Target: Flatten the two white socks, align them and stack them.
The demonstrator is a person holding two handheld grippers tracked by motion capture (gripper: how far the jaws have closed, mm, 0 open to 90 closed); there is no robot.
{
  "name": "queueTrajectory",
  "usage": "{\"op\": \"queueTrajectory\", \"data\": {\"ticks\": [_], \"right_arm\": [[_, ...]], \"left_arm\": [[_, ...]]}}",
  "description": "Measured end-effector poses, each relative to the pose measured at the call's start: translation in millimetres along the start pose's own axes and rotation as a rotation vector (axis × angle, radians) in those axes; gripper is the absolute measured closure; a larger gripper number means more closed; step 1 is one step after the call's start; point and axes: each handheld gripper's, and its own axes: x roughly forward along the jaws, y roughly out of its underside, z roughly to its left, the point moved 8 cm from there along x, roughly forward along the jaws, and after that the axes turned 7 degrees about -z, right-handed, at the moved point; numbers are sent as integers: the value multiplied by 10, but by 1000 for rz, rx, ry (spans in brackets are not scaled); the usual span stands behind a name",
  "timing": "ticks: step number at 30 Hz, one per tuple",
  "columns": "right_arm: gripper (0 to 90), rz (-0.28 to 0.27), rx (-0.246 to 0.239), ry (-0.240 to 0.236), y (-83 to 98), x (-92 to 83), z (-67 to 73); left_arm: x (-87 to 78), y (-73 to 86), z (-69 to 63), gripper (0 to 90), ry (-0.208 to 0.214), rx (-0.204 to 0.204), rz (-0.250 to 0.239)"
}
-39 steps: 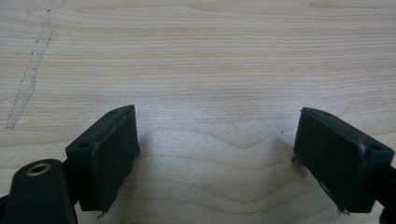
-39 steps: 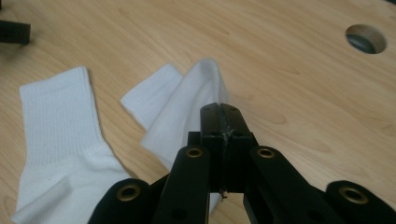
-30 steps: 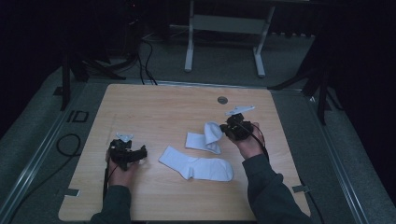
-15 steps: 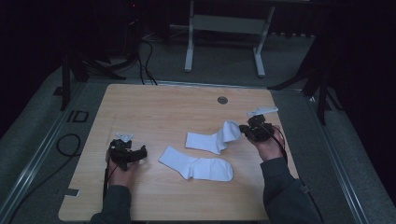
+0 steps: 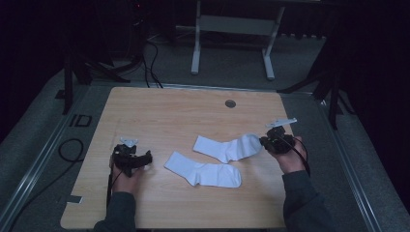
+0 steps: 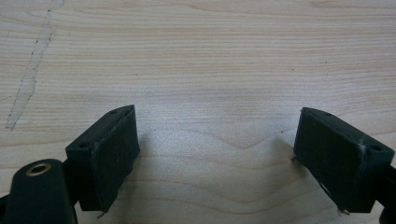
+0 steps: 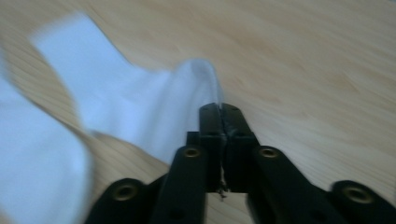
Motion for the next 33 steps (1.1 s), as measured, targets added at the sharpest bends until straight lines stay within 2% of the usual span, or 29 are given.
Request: {"op": "queueTrajectory", "data": {"ticks": [1,2,6,7,8,9,13,21,24,33], "right_arm": [[753,11,-9,45,61,58,-72],[752,17,-11,53,87,85,-93],[789,34,-5,43,153,180,-120],[847,48,-2,39,194,255,-133],[847,48,-2,39,194,255,-133],[884,66,2,34,238,331,-146],[895,91,19,24,317,465,-154],[895,133,19,7,495,652,-126],[896,146,21,4,545,673,-124],[895,145,31,1,696,522,-97]], "left_arm": [[0,0,0,139,0,0,0],[0,0,0,139,0,0,0],[0,0,0,139,0,1,0],[0,0,0,139,0,1,0],[0,0,0,139,0,1,0],[-1,1,1,139,0,1,1],[0,0,0,139,0,0,0],[0,0,0,139,0,0,0],[0,0,0,139,0,0,0],[0,0,0,139,0,0,0]]}}
